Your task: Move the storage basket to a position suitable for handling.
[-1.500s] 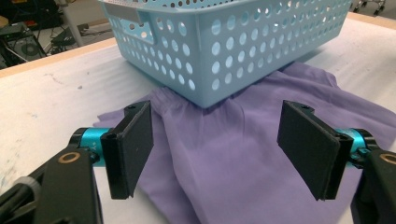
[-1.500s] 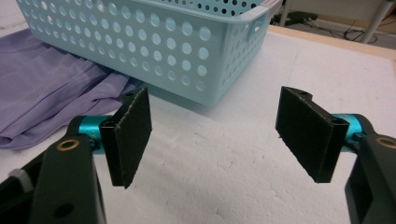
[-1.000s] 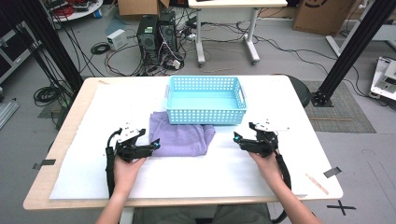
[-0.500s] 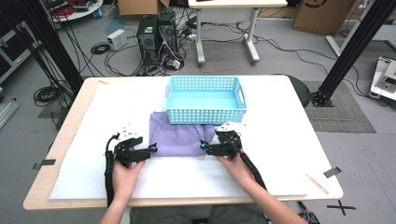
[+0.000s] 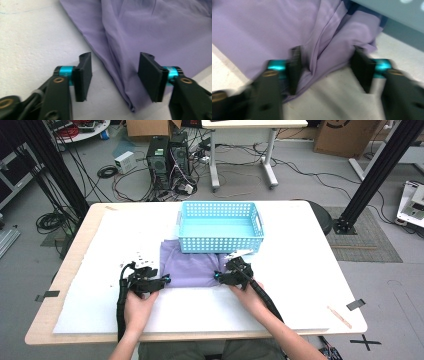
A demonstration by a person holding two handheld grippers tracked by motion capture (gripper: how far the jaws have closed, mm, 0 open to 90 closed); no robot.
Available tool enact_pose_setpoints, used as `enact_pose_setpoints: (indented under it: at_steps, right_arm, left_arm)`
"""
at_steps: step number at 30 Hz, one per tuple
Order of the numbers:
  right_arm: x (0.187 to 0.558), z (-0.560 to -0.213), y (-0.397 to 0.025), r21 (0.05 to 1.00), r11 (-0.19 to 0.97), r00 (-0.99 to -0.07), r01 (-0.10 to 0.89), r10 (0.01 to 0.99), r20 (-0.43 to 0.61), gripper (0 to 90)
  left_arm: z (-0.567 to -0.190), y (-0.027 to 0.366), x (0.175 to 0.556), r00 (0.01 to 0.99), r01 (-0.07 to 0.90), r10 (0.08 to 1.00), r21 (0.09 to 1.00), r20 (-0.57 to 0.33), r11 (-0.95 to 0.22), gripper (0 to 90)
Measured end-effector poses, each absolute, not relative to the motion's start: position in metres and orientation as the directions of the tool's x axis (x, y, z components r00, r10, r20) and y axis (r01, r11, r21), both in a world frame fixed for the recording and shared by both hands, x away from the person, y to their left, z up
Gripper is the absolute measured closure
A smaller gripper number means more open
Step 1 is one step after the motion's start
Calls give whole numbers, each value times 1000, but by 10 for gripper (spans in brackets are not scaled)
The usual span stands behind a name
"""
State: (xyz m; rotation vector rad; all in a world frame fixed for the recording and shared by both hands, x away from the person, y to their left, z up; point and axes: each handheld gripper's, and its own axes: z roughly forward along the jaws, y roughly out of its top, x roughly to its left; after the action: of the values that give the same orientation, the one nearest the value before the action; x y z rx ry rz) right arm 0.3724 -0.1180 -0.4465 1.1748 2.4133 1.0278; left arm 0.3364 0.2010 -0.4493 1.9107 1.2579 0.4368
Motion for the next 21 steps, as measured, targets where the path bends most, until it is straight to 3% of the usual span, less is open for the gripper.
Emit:
enact_pose_setpoints:
  at_steps: [1, 2, 4, 5, 11, 21]
  right_arm:
    - [374, -447, -120, 699, 417, -643, 581, 762, 80, 708]
    - [374, -447, -120, 699, 417, -643, 581, 762, 80, 708]
    - [377, -447, -123, 696, 413, -664, 587, 737, 123, 846]
    - [377, -447, -123, 696, 413, -664, 587, 737, 123, 846]
    - [373, -445, -127, 690, 448, -684, 569, 724, 93, 876]
    - [359, -441, -174, 665, 464, -673, 586, 735, 80, 878]
  left_arm:
    - [-449, 200, 336, 454, 613, 881, 765, -136, -198, 624]
    - [-449, 199, 336, 465, 614, 872, 765, -151, -194, 624]
    - [-450, 194, 336, 485, 614, 856, 767, -179, -188, 764]
    - [-450, 194, 336, 485, 614, 856, 767, -179, -188, 794]
    - [-450, 185, 336, 510, 617, 835, 765, -206, -188, 816]
    - [-450, 143, 329, 612, 594, 762, 760, -212, -265, 821]
